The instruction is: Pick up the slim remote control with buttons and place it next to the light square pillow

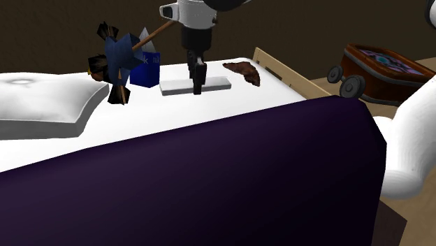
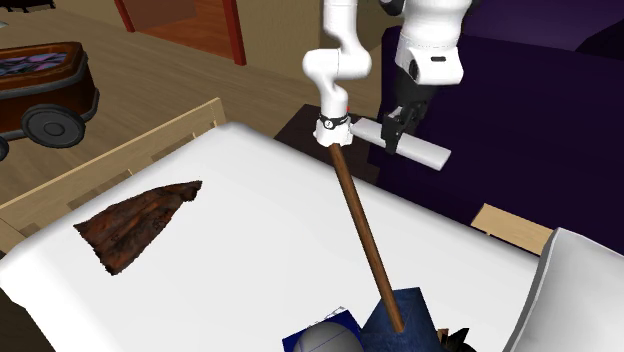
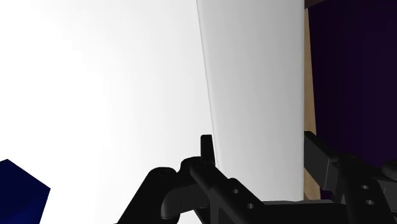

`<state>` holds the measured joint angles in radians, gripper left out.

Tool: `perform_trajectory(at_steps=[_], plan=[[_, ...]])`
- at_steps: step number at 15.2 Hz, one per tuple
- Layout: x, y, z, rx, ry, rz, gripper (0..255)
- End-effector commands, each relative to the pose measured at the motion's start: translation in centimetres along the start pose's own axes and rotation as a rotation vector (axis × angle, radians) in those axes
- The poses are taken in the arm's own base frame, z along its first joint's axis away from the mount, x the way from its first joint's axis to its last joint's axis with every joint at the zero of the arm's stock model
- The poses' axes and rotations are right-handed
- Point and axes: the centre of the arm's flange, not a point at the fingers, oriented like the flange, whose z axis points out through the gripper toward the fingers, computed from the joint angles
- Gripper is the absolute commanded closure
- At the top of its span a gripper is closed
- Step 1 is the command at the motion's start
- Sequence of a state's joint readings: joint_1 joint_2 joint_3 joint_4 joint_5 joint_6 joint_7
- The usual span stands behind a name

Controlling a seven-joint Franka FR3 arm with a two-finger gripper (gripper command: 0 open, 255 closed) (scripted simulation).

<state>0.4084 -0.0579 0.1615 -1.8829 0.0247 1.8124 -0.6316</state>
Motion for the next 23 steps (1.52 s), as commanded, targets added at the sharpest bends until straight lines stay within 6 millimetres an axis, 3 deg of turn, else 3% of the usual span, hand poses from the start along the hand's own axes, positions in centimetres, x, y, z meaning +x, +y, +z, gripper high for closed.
perform_trajectory(at_steps=[1,15,23], plan=[[2.8,-1.1,-0.1,0.000,0.001,0.001,255],[20.3,-7.5,0.0,0.000,0.001,0.001,255],[20.3,-7.4,4.2,0.000,0.001,0.001,255]])
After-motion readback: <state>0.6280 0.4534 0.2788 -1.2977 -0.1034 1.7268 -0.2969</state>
